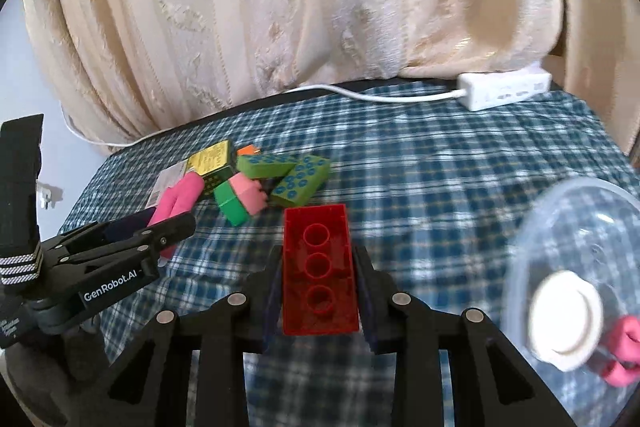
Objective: Organize objects
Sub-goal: 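Carry the pink tube with the left tool while the right tool carries the red brick to the bowl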
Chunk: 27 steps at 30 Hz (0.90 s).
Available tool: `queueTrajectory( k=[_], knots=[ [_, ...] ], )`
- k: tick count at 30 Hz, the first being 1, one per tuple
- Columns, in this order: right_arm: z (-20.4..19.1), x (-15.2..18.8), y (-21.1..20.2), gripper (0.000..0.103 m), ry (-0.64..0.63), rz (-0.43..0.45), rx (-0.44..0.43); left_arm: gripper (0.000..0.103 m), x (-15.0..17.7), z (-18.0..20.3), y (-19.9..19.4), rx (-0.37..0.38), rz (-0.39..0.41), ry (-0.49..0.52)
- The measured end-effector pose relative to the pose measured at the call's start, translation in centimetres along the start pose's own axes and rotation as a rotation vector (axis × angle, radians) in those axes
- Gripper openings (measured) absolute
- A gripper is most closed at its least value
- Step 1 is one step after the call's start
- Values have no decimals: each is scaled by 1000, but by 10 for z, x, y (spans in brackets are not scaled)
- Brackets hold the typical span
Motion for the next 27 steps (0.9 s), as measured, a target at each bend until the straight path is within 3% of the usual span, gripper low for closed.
queueTrajectory(
  k=[11, 27],
  knots=[
    [57, 7, -58, 34, 123, 104, 47, 49, 7, 56, -12, 53, -7, 93],
    [133, 30, -97, 34, 265, 156, 128, 49, 14, 125, -24, 117, -3, 201]
  ],
)
Point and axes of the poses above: each gripper's, at about its wrist camera, not at the fingertips, and y roughly the way its jaws point, z to its right, x to its underside, the point moved 7 cm from there along y, roughly the way its jaws point, and after that the axes turned 2 degrees about -z, right-handed, at the moved point
